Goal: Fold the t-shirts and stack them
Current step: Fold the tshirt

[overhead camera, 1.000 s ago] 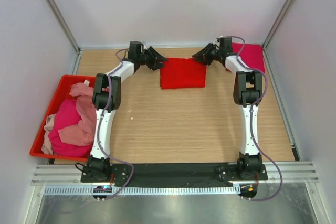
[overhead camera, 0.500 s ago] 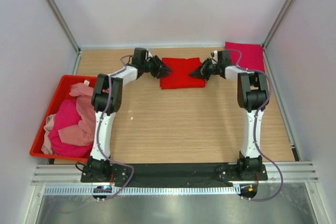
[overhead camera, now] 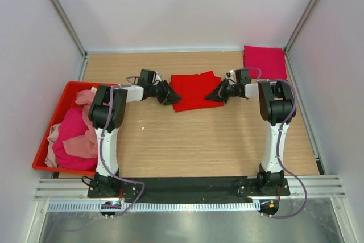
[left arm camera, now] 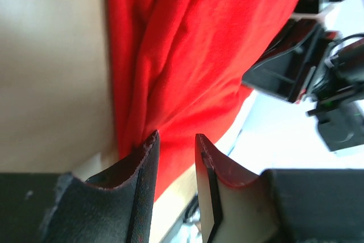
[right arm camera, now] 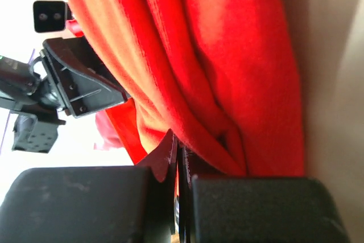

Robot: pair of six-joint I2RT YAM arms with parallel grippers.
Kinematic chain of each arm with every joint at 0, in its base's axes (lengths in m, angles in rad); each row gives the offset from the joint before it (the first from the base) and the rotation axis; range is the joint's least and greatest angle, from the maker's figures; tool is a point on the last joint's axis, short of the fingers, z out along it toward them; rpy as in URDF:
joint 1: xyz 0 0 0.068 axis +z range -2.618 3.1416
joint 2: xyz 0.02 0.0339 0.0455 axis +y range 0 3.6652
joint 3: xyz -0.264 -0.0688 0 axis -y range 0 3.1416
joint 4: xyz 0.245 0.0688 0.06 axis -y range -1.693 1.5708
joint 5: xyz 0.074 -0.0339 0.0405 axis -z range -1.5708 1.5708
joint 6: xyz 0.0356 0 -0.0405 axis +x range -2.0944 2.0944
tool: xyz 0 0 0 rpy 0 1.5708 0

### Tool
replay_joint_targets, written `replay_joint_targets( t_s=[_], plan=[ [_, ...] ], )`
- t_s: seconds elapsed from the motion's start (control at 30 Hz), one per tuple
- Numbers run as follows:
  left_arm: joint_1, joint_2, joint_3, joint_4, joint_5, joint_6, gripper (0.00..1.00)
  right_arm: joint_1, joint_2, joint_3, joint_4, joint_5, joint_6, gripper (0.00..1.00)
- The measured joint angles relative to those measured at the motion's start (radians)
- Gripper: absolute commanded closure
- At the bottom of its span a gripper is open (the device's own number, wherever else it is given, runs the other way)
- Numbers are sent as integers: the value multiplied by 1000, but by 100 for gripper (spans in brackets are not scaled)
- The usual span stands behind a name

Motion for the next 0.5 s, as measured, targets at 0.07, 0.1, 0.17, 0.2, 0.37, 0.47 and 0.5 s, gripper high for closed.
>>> replay_joint_targets(
  t_s=[0.07,0.1,0.17,0.2,0.37,0.47,0.5],
  plan=[
    [0,-49,-66,-20,-1,13,66,11,-36,-29,-61,11,-45,99],
    [-3,-80,-106,-26,-5,23,65,21,-60,-53,-88,18,-68,99],
    [-9,-147,-178,-66,-20,50,64,33,-130,-139,-120,33,-99,99],
    [-12,-182,-208,-97,-34,68,62,39,-177,-195,-140,40,-110,99],
    [-26,-353,-263,-307,-101,181,46,53,-356,-387,-270,51,-181,89],
    [-26,-471,-244,-434,-148,241,39,40,-430,-372,-416,96,-264,72],
    [-25,-508,-228,-473,-159,265,41,31,-455,-355,-456,109,-288,70]
  ],
)
